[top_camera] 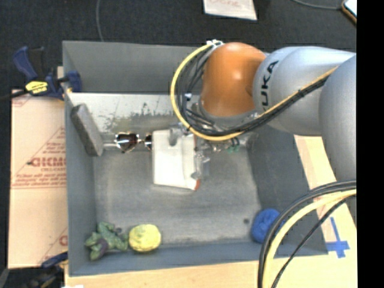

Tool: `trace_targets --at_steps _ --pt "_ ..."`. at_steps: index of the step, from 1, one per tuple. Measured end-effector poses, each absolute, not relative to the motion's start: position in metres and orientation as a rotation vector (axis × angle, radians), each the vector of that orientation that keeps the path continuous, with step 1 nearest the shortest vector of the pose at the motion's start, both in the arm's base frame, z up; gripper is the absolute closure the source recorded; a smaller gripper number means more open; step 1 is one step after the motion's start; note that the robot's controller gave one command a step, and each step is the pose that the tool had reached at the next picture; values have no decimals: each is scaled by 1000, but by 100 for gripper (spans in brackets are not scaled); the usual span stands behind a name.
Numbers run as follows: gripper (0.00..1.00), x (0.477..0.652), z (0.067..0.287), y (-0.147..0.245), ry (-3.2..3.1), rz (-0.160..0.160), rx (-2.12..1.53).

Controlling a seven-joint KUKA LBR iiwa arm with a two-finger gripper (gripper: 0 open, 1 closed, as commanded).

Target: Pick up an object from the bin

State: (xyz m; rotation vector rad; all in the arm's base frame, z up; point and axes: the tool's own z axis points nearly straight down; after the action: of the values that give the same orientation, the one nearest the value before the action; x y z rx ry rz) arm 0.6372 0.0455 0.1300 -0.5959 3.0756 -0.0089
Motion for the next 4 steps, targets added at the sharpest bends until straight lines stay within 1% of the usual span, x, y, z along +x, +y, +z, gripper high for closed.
trace_targets --at_steps 1,2,3,4 --pt "0 597 123 65 3102 6 -427" --pt "0 652 94 35 2981 -3 -921" --pt "0 607 79 27 3069 3 -452" --pt "0 592 77 46 2994 -12 -778"
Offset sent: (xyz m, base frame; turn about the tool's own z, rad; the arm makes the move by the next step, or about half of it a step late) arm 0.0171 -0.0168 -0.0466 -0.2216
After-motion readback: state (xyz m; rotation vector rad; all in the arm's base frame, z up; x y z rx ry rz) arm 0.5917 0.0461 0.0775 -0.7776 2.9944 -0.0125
